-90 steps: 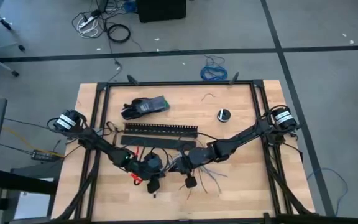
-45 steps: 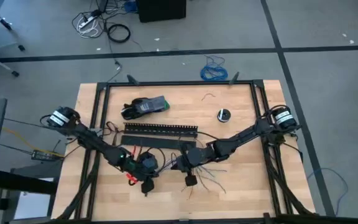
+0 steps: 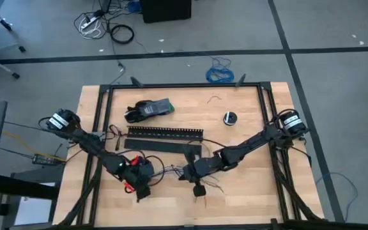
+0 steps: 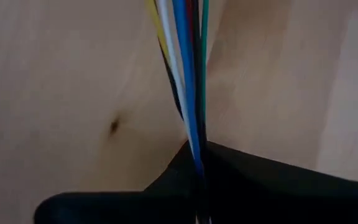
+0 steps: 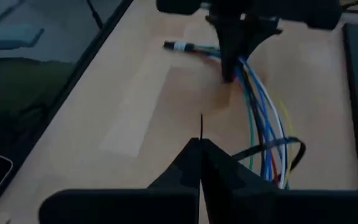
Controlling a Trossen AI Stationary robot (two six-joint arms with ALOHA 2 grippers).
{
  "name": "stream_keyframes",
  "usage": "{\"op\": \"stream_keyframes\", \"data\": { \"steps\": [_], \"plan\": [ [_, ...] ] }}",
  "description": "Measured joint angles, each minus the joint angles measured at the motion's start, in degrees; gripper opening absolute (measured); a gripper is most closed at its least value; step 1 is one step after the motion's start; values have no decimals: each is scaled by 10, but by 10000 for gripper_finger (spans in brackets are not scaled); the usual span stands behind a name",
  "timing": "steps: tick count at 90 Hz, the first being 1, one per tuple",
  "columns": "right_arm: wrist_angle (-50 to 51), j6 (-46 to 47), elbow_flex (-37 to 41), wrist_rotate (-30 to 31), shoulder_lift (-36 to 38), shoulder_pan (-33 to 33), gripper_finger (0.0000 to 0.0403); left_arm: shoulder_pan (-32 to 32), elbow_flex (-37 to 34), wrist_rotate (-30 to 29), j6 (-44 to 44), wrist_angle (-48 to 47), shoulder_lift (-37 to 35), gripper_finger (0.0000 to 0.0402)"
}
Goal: Ziptie cables
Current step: Wrap the right black zip tie on the cables
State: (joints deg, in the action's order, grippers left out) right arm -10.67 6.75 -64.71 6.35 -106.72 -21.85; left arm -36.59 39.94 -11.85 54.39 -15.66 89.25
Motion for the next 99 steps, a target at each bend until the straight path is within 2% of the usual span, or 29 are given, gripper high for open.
{"op": "stream_keyframes", "data": {
  "steps": [20, 37, 66, 80, 99],
  "plan": [
    [10, 59, 0, 34, 0, -2, 0, -20, 15, 15, -5, -1, -4, 0],
    [-16, 123, 0, 77, 0, -9, 0, -26, 41, -16, -12, 0, -5, 0],
    [-28, 127, 0, 91, 0, -14, 0, -26, 43, -20, -24, 14, -5, 5],
    [-28, 126, 0, 91, 0, -14, 0, -26, 43, 3, -78, 30, -5, 43],
    [-20, 126, 0, 91, 0, -14, 0, -26, 43, 5, -111, 36, -5, 131]
  ]
}}
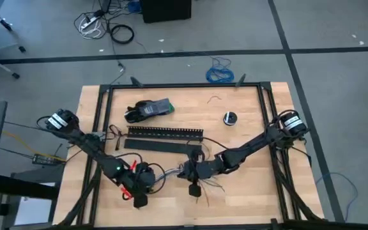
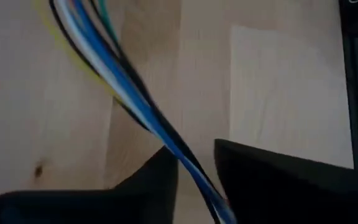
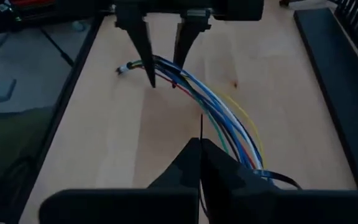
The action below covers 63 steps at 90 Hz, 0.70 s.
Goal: Ziptie cables
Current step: Wrap the right black zip tie on the cables
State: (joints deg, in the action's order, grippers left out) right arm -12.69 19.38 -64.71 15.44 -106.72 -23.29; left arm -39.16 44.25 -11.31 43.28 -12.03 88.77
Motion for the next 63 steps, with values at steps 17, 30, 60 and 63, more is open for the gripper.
{"op": "stream_keyframes", "data": {
  "steps": [17, 30, 60, 63],
  "plan": [
    [0, 0, 0, 0, 0, 0, 0, 0, 0, -17, -29, 14, 0, 196],
    [0, -1, 0, 0, 0, 1, 0, 1, 10, -61, -77, 20, 0, 226],
    [0, -2, 0, -1, 0, 1, 0, 1, 54, -68, -124, -39, 0, 239],
    [0, -4, 0, -2, 0, 1, 0, 1, 54, -66, -117, -54, 0, 239]
  ]
}}
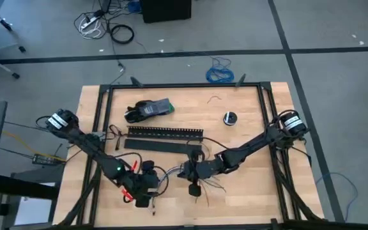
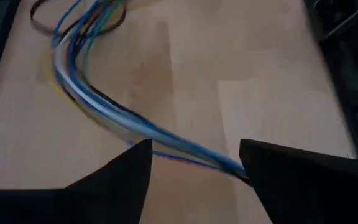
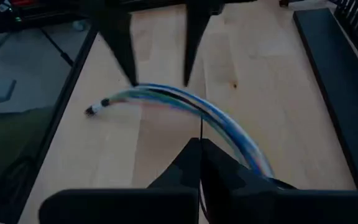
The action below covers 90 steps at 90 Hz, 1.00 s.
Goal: Ziptie cables
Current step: Wrap the right black zip tie on the cables
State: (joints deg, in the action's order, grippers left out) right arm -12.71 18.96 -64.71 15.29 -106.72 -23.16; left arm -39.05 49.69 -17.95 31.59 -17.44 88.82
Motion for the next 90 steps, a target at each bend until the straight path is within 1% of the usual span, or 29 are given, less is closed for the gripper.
{"op": "stream_keyframes", "data": {
  "steps": [16, 22, 27, 36, 42, 50, 56, 66, 76, 84, 90],
  "plan": [
    [0, -6, 0, 0, 0, 0, 0, 0, 0, -14, 2, -29, 0, 240],
    [-1, -6, 0, 0, 0, 0, 0, 0, 0, -45, -6, -23, 0, 240],
    [-4, -8, 0, 0, 0, 0, 0, 0, 0, -92, -19, -3, 0, 240],
    [-16, -15, 0, 5, 0, 0, 0, 0, -8, -186, -55, 90, 0, 240],
    [-18, -21, 0, 12, 0, 0, 0, 0, -20, -221, -96, 169, 0, 239],
    [-17, -21, 0, 16, 2, 2, 0, 0, -39, -230, -142, 265, 0, 239],
    [-16, -25, 0, 17, 8, 3, 0, 0, -53, -239, -154, 292, 0, 239],
    [-21, -30, 0, 30, 16, 5, 0, 0, -76, -282, -162, 324, 0, 239],
    [-24, -36, 0, 33, 24, 7, 0, 2, -106, -319, -197, 424, 0, 239],
    [-30, -37, 0, 33, 24, 9, 0, 9, -130, -311, -235, 525, 0, 239],
    [-34, -40, 0, 33, 24, 12, 0, 19, -141, -294, -237, 546, -1, 239]
  ]
}}
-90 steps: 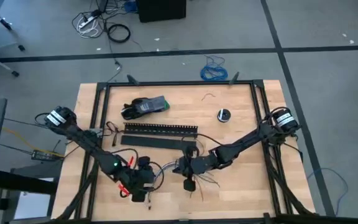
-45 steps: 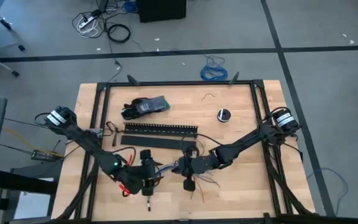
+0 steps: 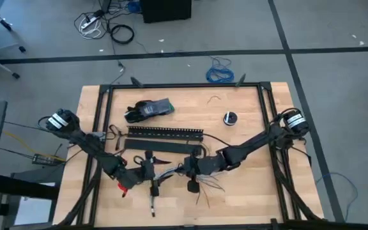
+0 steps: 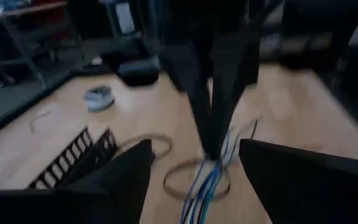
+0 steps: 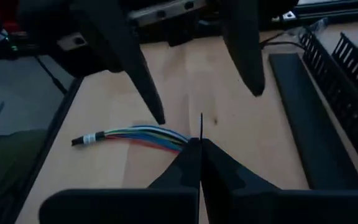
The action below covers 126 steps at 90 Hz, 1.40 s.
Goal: Ziptie cables
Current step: Wrap the right black zip tie on the cables
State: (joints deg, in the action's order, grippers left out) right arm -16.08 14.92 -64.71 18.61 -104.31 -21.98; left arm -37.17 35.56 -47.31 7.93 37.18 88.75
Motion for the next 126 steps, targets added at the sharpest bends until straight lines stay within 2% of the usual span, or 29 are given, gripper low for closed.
{"op": "stream_keyframes", "data": {
  "steps": [16, 51, 67, 126],
  "plan": [
    [-4, -6, 0, -2, 0, 2, 0, 16, -16, 34, 30, 9, 1, 239],
    [-12, -11, 0, -3, 0, 8, 0, 37, -18, 76, 29, 38, 12, 233],
    [-13, -17, 0, -3, 6, 8, 0, 48, -17, 93, 28, 65, 36, 208],
    [-7, -19, 0, -3, 8, 8, 0, 53, -17, 115, 14, 80, 37, 105]
  ]
}}
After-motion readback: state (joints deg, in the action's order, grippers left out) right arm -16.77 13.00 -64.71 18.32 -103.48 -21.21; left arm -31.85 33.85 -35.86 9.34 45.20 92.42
